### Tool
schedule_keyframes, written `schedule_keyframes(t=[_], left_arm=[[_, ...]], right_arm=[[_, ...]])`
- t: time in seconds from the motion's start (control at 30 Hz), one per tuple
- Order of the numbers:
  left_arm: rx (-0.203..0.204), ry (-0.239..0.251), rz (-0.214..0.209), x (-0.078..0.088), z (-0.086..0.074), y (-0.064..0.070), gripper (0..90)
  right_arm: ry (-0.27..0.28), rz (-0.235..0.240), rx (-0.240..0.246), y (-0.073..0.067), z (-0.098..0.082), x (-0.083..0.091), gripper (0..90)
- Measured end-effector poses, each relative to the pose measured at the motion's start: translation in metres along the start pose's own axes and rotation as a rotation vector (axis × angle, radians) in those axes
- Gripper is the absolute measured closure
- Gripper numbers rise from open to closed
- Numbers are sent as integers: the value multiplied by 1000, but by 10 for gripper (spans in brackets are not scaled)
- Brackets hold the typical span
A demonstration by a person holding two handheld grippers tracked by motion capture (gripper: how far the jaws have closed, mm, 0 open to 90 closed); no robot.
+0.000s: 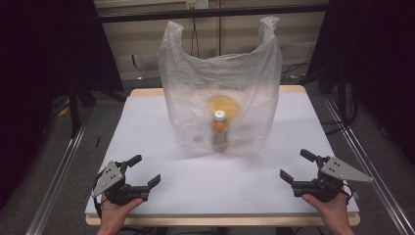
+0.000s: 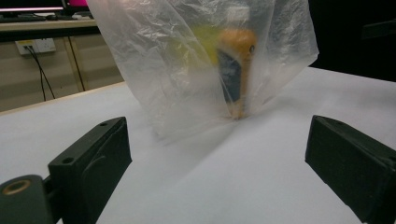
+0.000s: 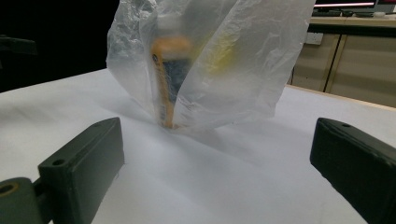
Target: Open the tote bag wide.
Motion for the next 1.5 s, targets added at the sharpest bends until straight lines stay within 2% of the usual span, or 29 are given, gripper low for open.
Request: schedule_keyframes(t=[0.07, 0.1, 0.13, 0.17, 0.23, 0.27, 0.3, 0.37, 0.43, 0.47, 0.53, 0.6, 0.63, 0.67, 0.7, 0.83, 0.9, 0.93, 1.0, 1.03, 1.17, 1.2, 1.27, 1.3, 1.33, 1.4, 1.43, 1.47, 1.5], left_arm=[[12, -7, 7, 0, -1, -2, 72], [2, -13, 9, 0, -2, -4, 75], [27, -8, 9, 0, -2, -3, 82], [32, -11, 9, -1, -2, -4, 88], [28, -26, 12, -1, -4, -7, 101], [36, -26, 9, -1, -4, -7, 121], [23, -36, 10, -1, -4, -8, 145], [13, -53, 5, 0, -6, -8, 245], [29, -65, -21, -2, -6, -5, 307], [36, -61, -34, -4, -5, -3, 407], [15, -72, -39, -6, -5, -2, 441], [11, -77, -54, -9, -3, 1, 523], [9, -82, -70, -10, -2, 2, 532], [19, -81, -72, -12, -1, 5, 601], [8, -85, -75, -13, 0, 6, 601], [22, -96, -105, -18, 3, 11, 655], [39, -102, -112, -20, 4, 11, 665], [57, -112, -119, -23, 4, 9, 709], [48, -121, -115, -24, 4, 7, 729], [64, -120, -137, -25, 6, 7, 750], [54, -128, -141, -31, 10, 3, 846], [67, -118, -167, -33, 12, 4, 859], [71, -121, -151, -36, 15, 3, 889], [56, -124, -163, -38, 17, 2, 898], [59, -123, -156, -41, 20, 1, 900], [61, -123, -176, -46, 24, 1, 900], [59, -129, -163, -51, 27, -1, 900], [60, -131, -195, -53, 28, 0, 900], [54, -132, -166, -56, 30, -2, 900]], right_arm=[[-1, -4, -1, 0, 0, 0, 37], [-4, -9, -3, 1, 0, -1, 52], [-10, -13, -2, 1, -1, -1, 57], [-22, -13, -6, 1, -3, -2, 61], [-26, -12, -8, 1, -3, -3, 66], [-29, -7, -3, 1, -3, -3, 80], [-35, -1, -6, 1, -4, -3, 115], [-45, 26, -19, 0, -4, -5, 151], [-42, 43, -18, -1, -3, -6, 263], [-45, 53, -24, -2, -3, -7, 298], [-51, 78, -25, -3, -3, -9, 413], [-53, 87, -28, -2, -1, -11, 459], [-55, 91, -30, -2, -1, -12, 484], [-63, 100, -28, -1, 0, -13, 568], [-63, 100, -28, -1, 0, -13, 568], [-73, 126, -32, 0, 3, -17, 661], [-68, 126, -38, 1, 6, -19, 713], [-74, 143, -40, 0, 7, -21, 751], [-78, 154, -44, 0, 8, -23, 774], [-79, 159, -42, -1, 9, -25, 796], [-101, 186, -47, -3, 15, -33, 859], [-95, 191, -49, -4, 18, -36, 876], [-98, 197, -52, -4, 23, -39, 889], [-96, 205, -53, -5, 25, -41, 897], [-97, 218, -59, -6, 27, -42, 900], [-106, 223, -67, -6, 31, -46, 900], [-104, 224, -67, -5, 34, -48, 900], [-100, 229, -71, -4, 38, -51, 900], [-99, 234, -70, -3, 40, -53, 900]])
Point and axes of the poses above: each handheld gripper's, and its own axes: x roughly backward along the jaws, z roughly out of its top, y roughly to its right, the point moved 10 cm from there along -x, roughly forward along the jaws, and after that the axes turned 2 degrees about z, right-handed, at the moved point
